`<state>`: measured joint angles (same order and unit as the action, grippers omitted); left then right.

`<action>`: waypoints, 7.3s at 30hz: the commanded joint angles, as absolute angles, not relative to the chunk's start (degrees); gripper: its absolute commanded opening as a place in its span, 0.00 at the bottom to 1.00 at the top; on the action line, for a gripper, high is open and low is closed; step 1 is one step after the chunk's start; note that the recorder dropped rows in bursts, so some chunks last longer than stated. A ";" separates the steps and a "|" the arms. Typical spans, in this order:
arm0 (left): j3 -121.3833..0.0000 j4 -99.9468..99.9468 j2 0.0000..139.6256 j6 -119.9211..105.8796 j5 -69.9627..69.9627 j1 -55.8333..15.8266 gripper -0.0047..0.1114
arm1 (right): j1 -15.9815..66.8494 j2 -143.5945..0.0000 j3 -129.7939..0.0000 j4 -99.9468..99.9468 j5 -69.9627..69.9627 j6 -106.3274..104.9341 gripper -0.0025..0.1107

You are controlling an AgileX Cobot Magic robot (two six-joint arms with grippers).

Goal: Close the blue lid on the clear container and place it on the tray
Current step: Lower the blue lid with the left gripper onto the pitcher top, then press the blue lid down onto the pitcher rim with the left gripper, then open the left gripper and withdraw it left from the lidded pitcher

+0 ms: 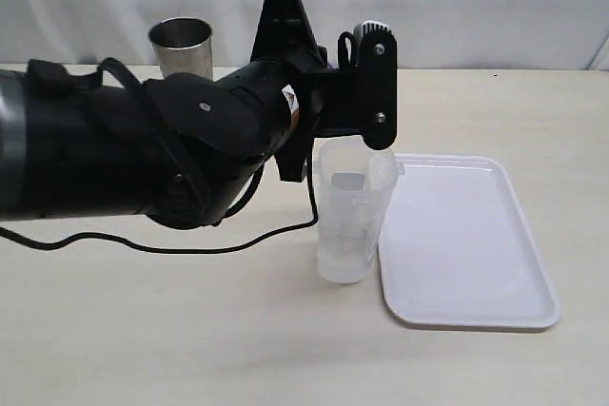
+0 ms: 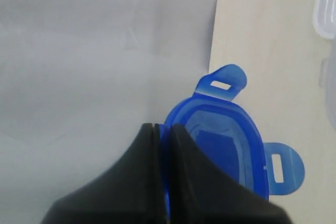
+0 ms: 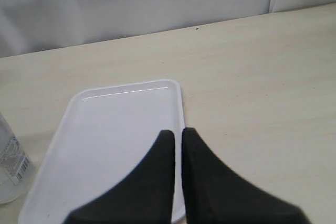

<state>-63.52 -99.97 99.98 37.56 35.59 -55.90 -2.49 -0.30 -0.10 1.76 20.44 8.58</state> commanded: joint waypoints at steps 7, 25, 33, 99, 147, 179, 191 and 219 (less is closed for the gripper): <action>-67.21 -99.95 101.11 40.69 35.33 -57.12 0.04 | -2.53 0.00 0.00 1.74 20.21 8.66 0.06; -67.35 -99.95 99.82 40.65 37.33 -65.51 0.04 | -2.53 0.00 0.00 1.74 20.21 8.66 0.06; -67.35 -97.87 99.82 40.02 37.50 -66.36 0.04 | -2.53 0.00 0.00 1.74 20.21 8.66 0.06; -58.26 -94.04 99.82 42.20 33.45 -70.02 0.04 | -2.53 0.00 0.00 1.74 20.21 8.66 0.06; -58.26 -86.02 99.82 40.56 37.57 -72.73 0.04 | -2.53 0.00 0.00 1.74 20.21 8.66 0.06; -58.26 -74.55 99.82 37.49 45.69 -72.73 0.50 | -2.53 0.00 0.00 1.74 20.21 8.66 0.06; -58.26 -67.87 99.82 34.84 66.21 -72.73 0.49 | -2.53 0.00 0.00 1.74 20.21 8.66 0.06; -27.04 -53.35 88.05 39.47 -52.92 -18.17 0.49 | -2.53 0.00 0.00 1.74 20.21 8.66 0.06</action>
<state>-27.84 -51.97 83.81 38.06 -39.85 -20.84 -2.49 -0.30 -0.10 1.76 20.44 8.58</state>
